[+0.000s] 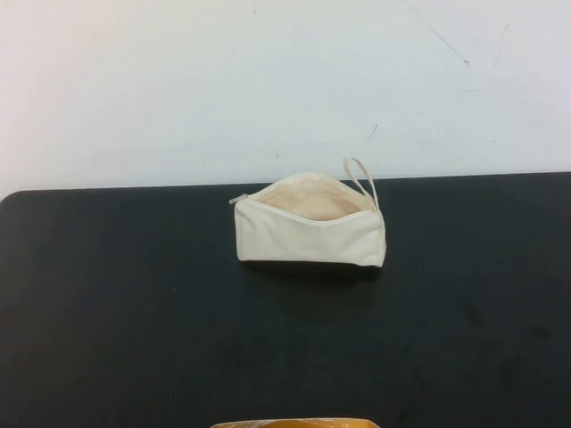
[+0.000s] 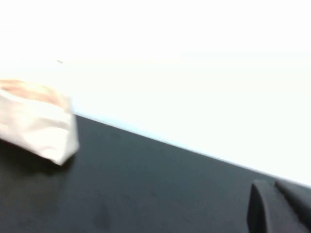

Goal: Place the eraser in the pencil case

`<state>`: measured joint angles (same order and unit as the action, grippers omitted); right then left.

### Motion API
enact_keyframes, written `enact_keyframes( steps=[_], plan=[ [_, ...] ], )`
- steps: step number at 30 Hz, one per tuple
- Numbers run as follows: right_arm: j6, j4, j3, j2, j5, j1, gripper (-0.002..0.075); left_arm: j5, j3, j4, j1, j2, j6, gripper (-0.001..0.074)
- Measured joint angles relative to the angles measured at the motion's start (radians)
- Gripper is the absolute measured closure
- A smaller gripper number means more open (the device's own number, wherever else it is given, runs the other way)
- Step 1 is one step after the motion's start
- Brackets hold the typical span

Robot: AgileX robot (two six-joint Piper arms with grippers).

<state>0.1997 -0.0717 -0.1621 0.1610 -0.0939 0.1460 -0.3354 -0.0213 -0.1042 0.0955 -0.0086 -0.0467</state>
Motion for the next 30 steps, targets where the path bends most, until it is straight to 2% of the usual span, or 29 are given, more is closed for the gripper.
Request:
enact_keyframes(
  steps=[5,8,12,17,30],
  plan=[
    [0.009,0.05,0.103,-0.09,-0.011,-0.155,0.0727,0.0,0.0,0.0,0.0,0.0,0.0,0.0737],
    [0.011,0.072,0.16,-0.13,-0.019,-0.214,0.0727,0.0,0.0,0.0,0.0,0.0,0.0,0.0737],
    [0.011,0.082,0.189,-0.167,-0.076,-0.227,0.0727,0.0,0.0,0.0,0.0,0.0,0.0,0.0736],
    [0.011,0.091,0.189,-0.17,-0.244,-0.229,0.0727,0.0,0.0,0.0,0.0,0.0,0.0,0.0736],
    [0.011,0.097,0.185,-0.17,-0.264,-0.229,0.0727,0.0,0.0,0.0,0.0,0.0,0.0,0.0736]
  ],
)
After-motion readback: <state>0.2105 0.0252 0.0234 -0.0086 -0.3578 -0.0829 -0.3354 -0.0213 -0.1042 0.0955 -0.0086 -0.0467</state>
